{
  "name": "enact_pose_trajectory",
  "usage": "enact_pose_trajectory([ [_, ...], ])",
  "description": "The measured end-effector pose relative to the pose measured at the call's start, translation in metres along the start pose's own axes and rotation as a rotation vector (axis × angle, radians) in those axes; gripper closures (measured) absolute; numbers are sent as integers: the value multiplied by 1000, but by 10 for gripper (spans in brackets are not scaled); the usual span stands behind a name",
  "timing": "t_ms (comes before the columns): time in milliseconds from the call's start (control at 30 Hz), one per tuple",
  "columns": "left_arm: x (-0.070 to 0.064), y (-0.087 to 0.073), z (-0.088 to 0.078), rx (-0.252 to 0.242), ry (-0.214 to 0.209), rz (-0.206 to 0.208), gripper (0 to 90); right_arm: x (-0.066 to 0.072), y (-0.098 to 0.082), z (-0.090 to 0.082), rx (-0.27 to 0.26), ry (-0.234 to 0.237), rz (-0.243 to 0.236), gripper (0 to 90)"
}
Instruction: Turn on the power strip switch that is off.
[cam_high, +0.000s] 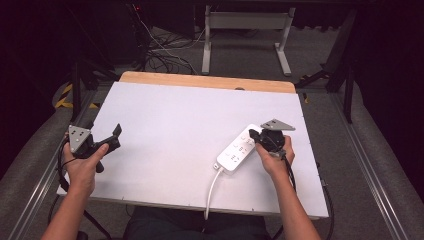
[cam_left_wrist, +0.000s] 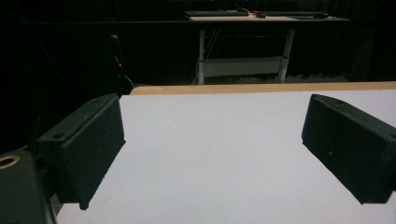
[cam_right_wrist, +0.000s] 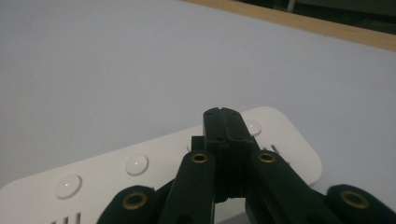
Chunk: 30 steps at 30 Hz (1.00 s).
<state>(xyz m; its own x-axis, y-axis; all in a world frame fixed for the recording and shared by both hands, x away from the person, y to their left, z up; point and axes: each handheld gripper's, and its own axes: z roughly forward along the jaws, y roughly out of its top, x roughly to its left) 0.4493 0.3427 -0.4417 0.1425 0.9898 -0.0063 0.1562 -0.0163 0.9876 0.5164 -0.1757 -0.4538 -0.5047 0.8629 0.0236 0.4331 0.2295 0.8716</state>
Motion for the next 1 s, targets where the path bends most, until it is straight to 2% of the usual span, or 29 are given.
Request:
enact_pose_trajectory([
  [200,-1,0,1,1,-1,-2,64,-13,-8,-32,-128,-2,53,900],
  [300,-2,0,1,3,-1,-1,64,-18,-10,-44,-195,-4,92,900],
  [367,-2,0,2,3,-3,0,64,-19,-11,-49,-221,-5,101,900],
  [633,-1,0,1,2,-2,-9,64,-18,-22,-72,-305,-15,89,900],
  [733,-1,0,1,-1,-1,-11,64,-16,-27,-79,-320,-38,74,900],
  [833,-2,0,1,1,-4,-10,64,-17,-31,-88,-364,-49,61,900],
  [933,-2,0,1,-2,-2,-8,64,-21,-32,-90,-398,-47,61,900],
  [1000,-3,0,2,-2,-4,-8,64,-21,-32,-90,-402,-48,53,900],
])
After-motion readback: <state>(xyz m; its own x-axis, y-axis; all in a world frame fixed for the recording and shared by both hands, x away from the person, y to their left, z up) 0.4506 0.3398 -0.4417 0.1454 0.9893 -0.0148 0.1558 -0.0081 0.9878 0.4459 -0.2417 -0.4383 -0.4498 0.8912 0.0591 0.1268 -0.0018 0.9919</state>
